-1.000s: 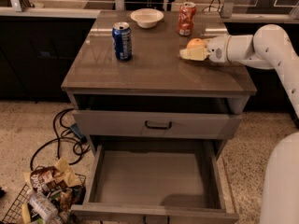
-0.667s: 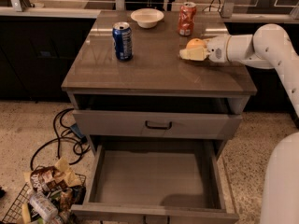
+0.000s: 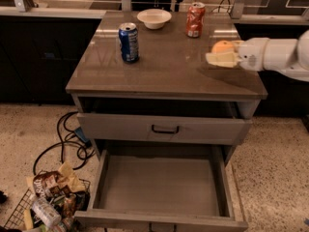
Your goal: Place orange into middle drawer
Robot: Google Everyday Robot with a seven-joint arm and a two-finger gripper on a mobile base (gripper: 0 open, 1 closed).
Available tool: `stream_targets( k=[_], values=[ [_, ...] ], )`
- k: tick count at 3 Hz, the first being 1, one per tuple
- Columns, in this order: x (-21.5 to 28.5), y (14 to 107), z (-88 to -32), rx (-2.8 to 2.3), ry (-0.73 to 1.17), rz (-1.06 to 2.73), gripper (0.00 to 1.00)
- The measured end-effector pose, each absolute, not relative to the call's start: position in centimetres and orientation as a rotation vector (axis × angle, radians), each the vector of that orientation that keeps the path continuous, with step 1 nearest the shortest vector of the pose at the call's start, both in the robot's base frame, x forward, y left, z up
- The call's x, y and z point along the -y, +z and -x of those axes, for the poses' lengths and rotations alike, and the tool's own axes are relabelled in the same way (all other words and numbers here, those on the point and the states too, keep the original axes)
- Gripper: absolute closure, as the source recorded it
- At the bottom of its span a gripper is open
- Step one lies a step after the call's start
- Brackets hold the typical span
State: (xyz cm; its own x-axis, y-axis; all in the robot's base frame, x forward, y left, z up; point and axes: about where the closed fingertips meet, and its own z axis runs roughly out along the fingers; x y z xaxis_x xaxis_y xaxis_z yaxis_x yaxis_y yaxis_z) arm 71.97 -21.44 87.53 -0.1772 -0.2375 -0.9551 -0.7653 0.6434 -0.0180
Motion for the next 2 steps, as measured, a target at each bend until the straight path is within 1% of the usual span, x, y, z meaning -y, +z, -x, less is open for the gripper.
stream_targets(
  k=[1,2],
  values=[
    [25.3,88.3,-64.1,-1.698,0.564,0.809,1.0],
    [27.5,87.6,-59.0,-1.681,0.571,0.803,1.0]
  ],
)
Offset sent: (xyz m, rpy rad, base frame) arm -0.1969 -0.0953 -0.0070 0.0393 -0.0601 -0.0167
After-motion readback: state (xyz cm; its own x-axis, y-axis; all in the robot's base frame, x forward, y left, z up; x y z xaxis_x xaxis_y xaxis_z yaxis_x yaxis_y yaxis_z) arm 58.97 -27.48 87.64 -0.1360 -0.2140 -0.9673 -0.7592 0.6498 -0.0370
